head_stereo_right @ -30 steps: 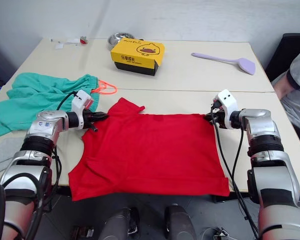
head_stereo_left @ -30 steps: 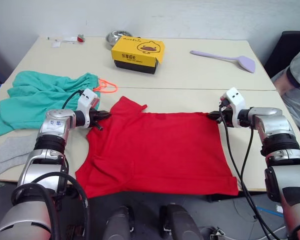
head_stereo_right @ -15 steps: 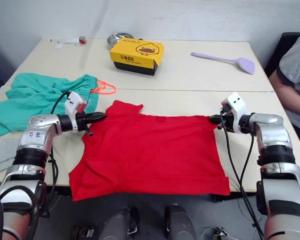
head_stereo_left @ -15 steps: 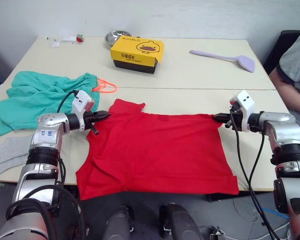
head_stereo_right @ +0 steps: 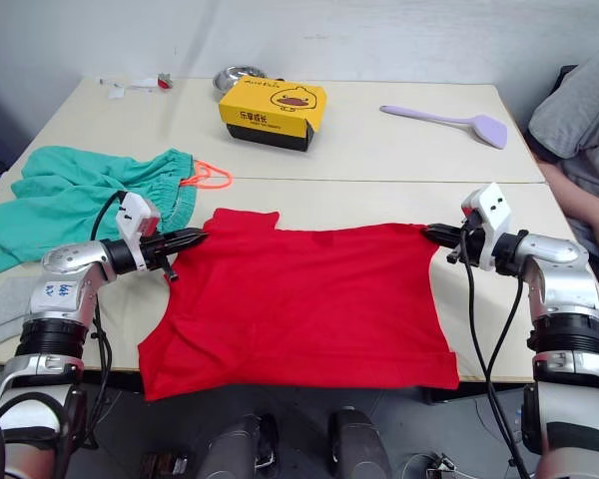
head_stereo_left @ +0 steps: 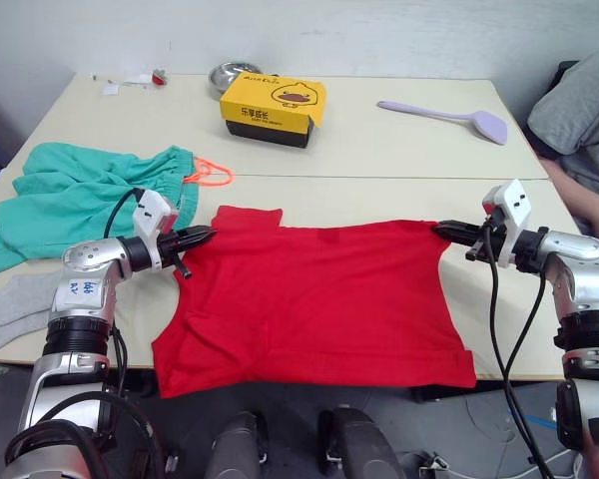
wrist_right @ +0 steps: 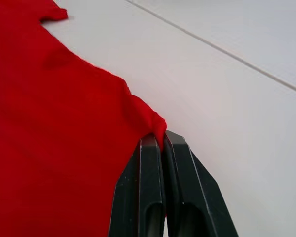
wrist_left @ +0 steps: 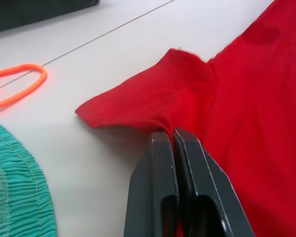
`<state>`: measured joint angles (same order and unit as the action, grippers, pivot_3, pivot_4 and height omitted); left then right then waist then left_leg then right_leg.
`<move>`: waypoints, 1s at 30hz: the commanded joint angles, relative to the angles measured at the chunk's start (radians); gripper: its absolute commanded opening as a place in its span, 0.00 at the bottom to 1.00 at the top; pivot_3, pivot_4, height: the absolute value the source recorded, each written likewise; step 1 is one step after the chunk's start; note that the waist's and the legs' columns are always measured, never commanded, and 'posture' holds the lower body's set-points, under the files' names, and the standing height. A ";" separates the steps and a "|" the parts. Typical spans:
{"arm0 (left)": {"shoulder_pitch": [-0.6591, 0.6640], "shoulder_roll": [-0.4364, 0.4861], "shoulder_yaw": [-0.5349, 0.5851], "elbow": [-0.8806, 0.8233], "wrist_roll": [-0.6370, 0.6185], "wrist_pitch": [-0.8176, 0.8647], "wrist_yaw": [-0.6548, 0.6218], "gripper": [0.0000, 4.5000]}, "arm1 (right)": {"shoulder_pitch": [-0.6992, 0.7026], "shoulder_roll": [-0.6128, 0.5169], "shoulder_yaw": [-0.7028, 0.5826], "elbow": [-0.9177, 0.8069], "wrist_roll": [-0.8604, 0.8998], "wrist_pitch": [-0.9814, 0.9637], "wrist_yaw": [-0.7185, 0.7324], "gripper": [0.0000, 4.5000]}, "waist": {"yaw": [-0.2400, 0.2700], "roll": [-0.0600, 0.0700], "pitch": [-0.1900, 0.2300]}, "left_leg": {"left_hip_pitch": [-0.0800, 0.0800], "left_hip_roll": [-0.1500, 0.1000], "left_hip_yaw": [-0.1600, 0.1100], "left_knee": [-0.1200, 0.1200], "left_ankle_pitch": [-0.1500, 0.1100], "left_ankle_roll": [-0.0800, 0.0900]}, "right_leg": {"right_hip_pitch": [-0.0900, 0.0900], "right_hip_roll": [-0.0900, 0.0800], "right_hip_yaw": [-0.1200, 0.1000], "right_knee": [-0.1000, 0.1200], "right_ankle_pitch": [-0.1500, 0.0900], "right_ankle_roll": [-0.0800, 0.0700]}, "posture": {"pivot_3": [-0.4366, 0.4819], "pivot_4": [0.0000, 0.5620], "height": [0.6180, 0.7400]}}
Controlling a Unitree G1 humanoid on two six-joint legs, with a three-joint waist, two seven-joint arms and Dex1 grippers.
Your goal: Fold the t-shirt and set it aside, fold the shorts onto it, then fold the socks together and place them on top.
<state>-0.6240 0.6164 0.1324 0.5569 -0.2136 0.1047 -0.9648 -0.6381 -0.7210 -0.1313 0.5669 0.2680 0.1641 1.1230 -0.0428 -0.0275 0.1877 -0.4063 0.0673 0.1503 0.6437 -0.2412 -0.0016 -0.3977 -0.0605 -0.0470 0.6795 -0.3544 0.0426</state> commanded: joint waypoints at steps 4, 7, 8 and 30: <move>-0.018 0.010 0.062 0.014 -0.039 -0.099 0.018 0.01 | 0.029 0.011 -0.051 0.019 0.024 -0.165 -0.002 0.00 | 0.000 0.000 0.000 | 0.000 0.000 0.000 0.000 0.000 0.000 | 0.000 0.000 0.000 0.000 0.000 0.000 | 0.48 0.27 1.00; -0.004 0.017 0.064 0.000 -0.053 -0.097 -0.003 0.01 | 0.051 0.006 -0.045 0.011 0.035 -0.188 0.025 0.00 | -0.001 0.000 0.000 | 0.000 0.000 0.000 0.000 0.000 0.000 | 0.000 0.000 0.000 0.000 0.000 0.000 | 0.48 0.27 1.00; 0.004 0.020 0.065 -0.007 -0.056 -0.093 -0.013 0.01 | 0.059 0.004 -0.045 0.006 0.038 -0.199 0.036 0.00 | -0.001 0.000 0.000 | 0.000 0.000 0.000 0.000 0.000 0.000 | 0.000 0.000 0.000 0.000 0.000 0.000 | 0.48 0.27 1.00; 0.179 0.068 0.044 -0.090 -0.021 -0.139 -0.054 0.01 | 0.216 0.003 -0.016 0.008 0.020 -0.367 0.147 0.00 | -0.011 0.000 0.000 | 0.002 0.000 -0.002 -0.002 0.000 0.001 | 0.002 -0.001 -0.001 -0.001 0.000 0.000 | 0.48 0.27 1.00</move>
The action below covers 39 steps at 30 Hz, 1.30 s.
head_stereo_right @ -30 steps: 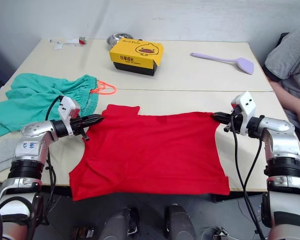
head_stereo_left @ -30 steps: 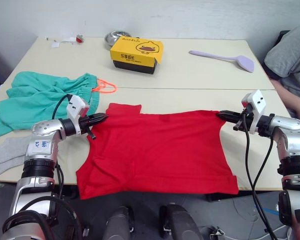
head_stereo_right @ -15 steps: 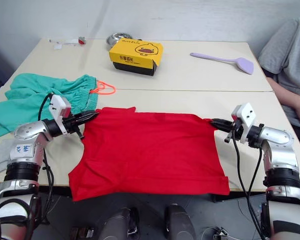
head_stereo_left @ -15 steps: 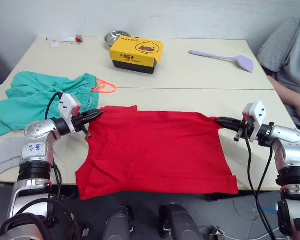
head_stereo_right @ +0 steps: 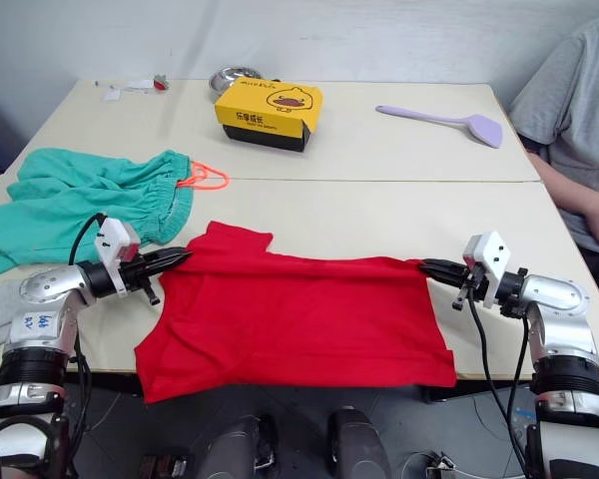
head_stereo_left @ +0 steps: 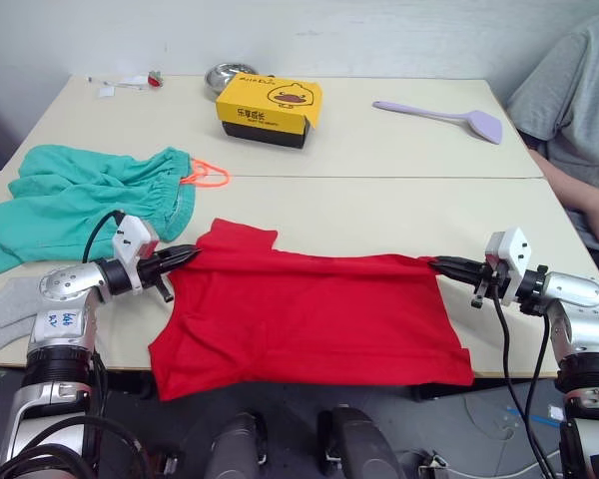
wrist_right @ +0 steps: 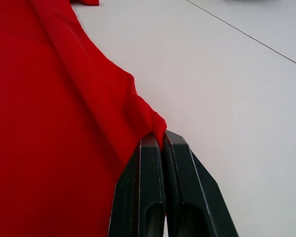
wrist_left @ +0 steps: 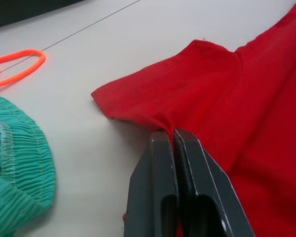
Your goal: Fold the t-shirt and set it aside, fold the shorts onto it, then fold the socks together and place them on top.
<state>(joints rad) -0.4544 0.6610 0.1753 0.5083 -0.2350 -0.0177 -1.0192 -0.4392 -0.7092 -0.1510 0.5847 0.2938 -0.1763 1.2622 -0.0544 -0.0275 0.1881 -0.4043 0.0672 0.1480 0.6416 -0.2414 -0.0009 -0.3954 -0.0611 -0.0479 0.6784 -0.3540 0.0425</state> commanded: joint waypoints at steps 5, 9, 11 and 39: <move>0.027 0.032 -0.006 -0.066 -0.013 0.037 -0.027 0.01 | 0.031 -0.011 0.010 -0.026 -0.002 0.020 -0.002 0.00 | 0.000 0.000 0.000 | 0.000 0.000 0.000 -0.002 0.000 0.000 | 0.000 0.000 0.000 -0.001 0.000 0.000 | 0.48 0.27 1.00; 0.043 0.051 0.010 -0.114 -0.039 0.103 -0.040 0.21 | 0.067 -0.034 -0.007 -0.124 0.059 0.136 0.034 0.16 | 0.001 0.000 0.000 | 0.001 0.000 0.000 -0.005 0.000 0.000 | 0.000 0.000 0.000 -0.003 0.000 0.000 | 0.48 0.27 1.00; 0.058 0.072 0.019 -0.153 -0.060 0.161 -0.059 0.36 | 0.104 -0.057 -0.016 -0.179 0.070 0.144 0.052 0.31 | 0.003 0.000 0.000 | 0.001 0.000 -0.001 -0.008 0.000 0.000 | 0.000 0.000 -0.001 -0.004 0.000 0.000 | 0.48 0.27 1.00; -0.494 -0.055 -0.181 0.285 -0.006 0.778 0.078 0.99 | 0.175 -0.105 -0.065 -0.610 0.180 0.314 -0.033 1.00 | 0.029 -0.003 0.002 | 0.000 -0.002 -0.001 -0.010 0.004 -0.001 | 0.000 0.000 -0.001 -0.009 0.000 -0.001 | 0.48 0.27 1.00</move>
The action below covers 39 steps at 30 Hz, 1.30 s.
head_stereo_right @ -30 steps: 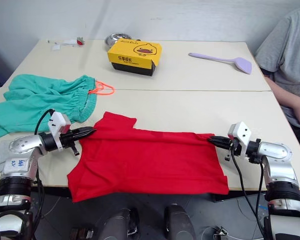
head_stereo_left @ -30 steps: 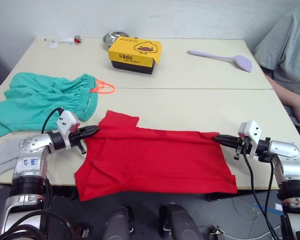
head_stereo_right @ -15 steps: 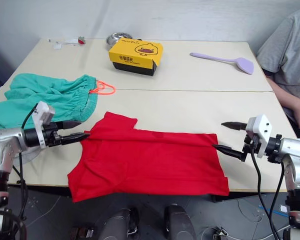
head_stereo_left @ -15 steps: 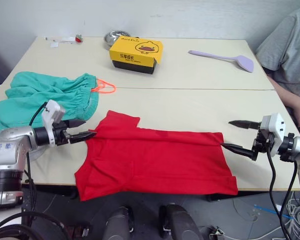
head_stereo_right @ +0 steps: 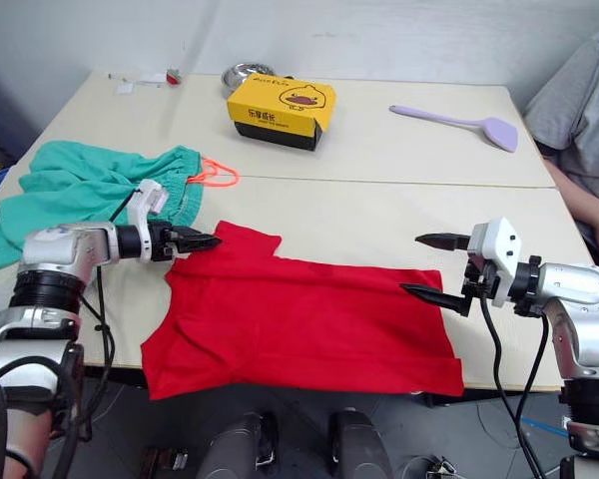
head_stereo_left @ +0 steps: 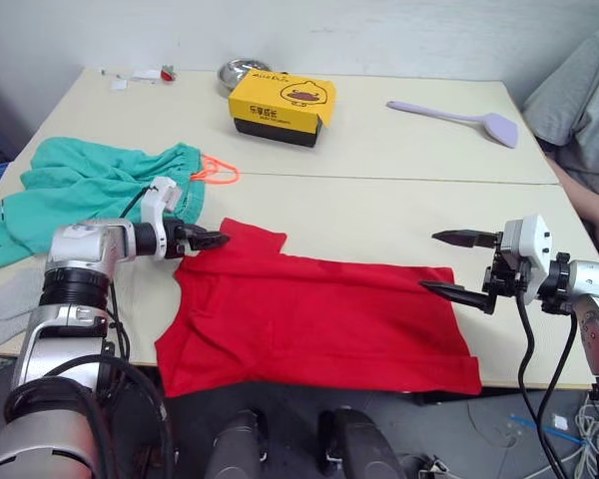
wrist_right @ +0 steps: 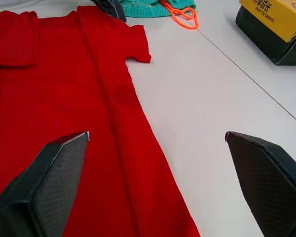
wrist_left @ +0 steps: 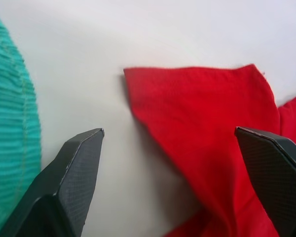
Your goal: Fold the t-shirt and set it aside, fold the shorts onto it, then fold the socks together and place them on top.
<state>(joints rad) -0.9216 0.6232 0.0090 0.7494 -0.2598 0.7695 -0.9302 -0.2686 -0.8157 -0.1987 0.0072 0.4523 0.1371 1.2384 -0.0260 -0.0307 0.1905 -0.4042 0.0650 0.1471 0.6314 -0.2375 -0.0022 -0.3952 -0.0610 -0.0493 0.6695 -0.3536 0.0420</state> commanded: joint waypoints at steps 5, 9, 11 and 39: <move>-0.048 -0.047 -0.043 0.115 0.068 -0.105 -0.028 0.73 | 0.022 0.005 -0.024 -0.043 0.025 -0.004 -0.024 1.00 | 0.000 0.000 0.000 | 0.000 0.000 0.000 0.001 0.000 0.000 | 0.001 0.000 0.000 0.001 0.000 0.000 | 0.48 0.27 1.00; -0.047 -0.066 -0.036 0.154 0.089 -0.203 -0.027 0.45 | 0.036 0.004 -0.027 -0.041 0.025 -0.014 -0.025 1.00 | 0.001 0.000 0.000 | 0.000 0.000 0.000 0.002 0.000 0.000 | 0.001 0.000 0.000 0.001 0.000 0.001 | 0.48 0.27 1.00; -0.030 -0.073 -0.004 0.154 0.074 -0.309 -0.045 0.31 | 0.044 0.004 -0.030 -0.040 0.025 -0.020 -0.025 1.00 | 0.001 0.000 0.000 | 0.000 0.000 0.000 0.002 0.000 0.000 | 0.001 0.000 0.000 0.001 0.000 0.001 | 0.48 0.27 1.00; 0.491 0.090 0.105 -0.376 -0.093 -0.904 -0.593 0.01 | 0.167 -0.004 -0.046 -0.014 0.011 -0.016 -0.061 1.00 | -0.003 -0.001 0.001 | 0.001 0.001 -0.001 0.000 -0.002 0.005 | 0.001 0.000 0.000 0.001 0.001 0.000 | 0.48 0.27 1.00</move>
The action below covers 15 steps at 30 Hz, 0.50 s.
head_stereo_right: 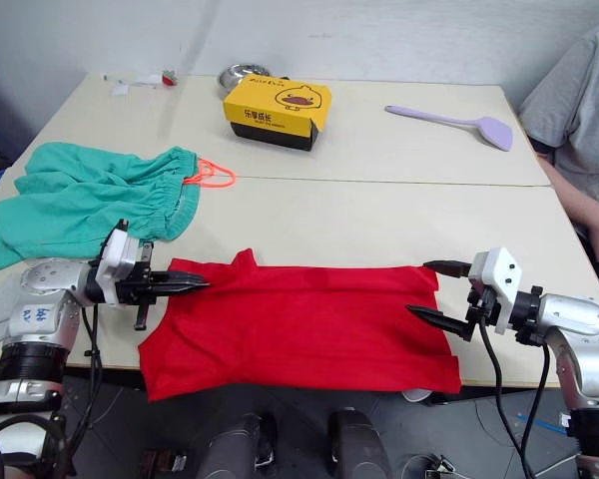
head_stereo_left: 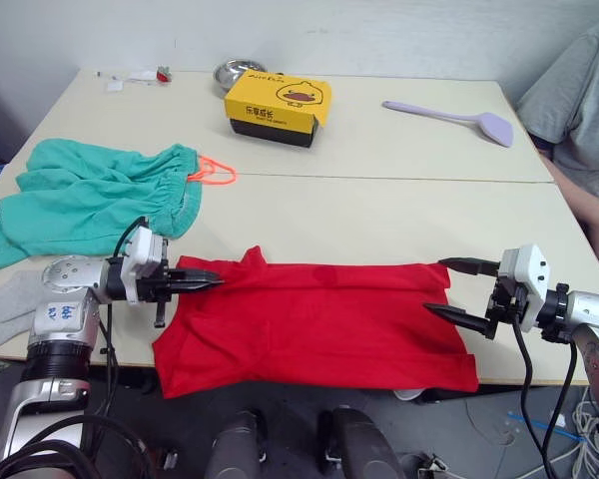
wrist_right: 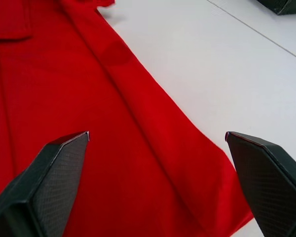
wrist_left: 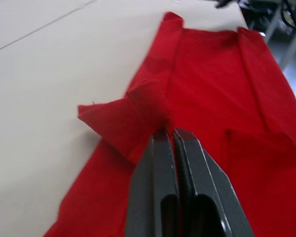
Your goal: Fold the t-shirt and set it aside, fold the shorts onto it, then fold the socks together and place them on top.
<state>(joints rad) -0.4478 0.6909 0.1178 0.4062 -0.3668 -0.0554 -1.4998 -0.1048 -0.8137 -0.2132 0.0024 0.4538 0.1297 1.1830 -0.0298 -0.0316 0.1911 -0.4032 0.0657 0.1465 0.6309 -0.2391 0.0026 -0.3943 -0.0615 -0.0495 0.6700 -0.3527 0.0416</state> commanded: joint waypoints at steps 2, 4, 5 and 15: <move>0.030 0.026 -0.016 -0.018 0.037 -0.149 -0.025 0.01 | 0.007 -0.003 -0.029 -0.007 0.007 -0.012 -0.007 1.00 | 0.000 0.000 0.000 | 0.000 0.000 0.000 0.000 0.000 0.001 | 0.000 0.000 0.000 0.000 0.001 -0.001 | 0.48 0.27 1.00; 0.034 0.026 -0.025 0.008 0.061 -0.220 -0.017 0.01 | 0.011 0.000 -0.025 -0.005 0.006 -0.013 -0.008 1.00 | 0.000 0.000 0.000 | 0.000 0.000 0.000 0.000 0.000 0.001 | 0.000 0.000 0.000 -0.001 0.001 -0.001 | 0.48 0.27 1.00; 0.036 0.029 -0.032 0.018 0.069 -0.245 -0.021 0.01 | 0.012 0.001 -0.024 -0.005 0.005 -0.014 -0.008 1.00 | 0.000 0.000 0.000 | 0.000 0.000 0.000 0.000 0.000 0.001 | 0.000 0.000 0.000 -0.001 0.001 -0.001 | 0.48 0.27 1.00; 0.046 0.074 -0.094 0.054 0.082 -0.402 -0.050 0.10 | 0.029 0.011 -0.020 0.055 -0.011 -0.070 0.008 1.00 | 0.000 0.000 0.000 | 0.000 0.000 0.000 -0.001 -0.001 0.002 | 0.000 0.000 0.000 -0.003 0.001 -0.001 | 0.48 0.27 1.00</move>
<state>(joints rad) -0.4120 0.7438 0.0201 0.4801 -0.2663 -0.4523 -1.5009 -0.0838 -0.8077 -0.2127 0.0529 0.4392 0.0847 1.1850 -0.0298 -0.0316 0.1911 -0.4035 0.0659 0.1465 0.6297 -0.2400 0.0051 -0.3942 -0.0614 -0.0499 0.6671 -0.3517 0.0405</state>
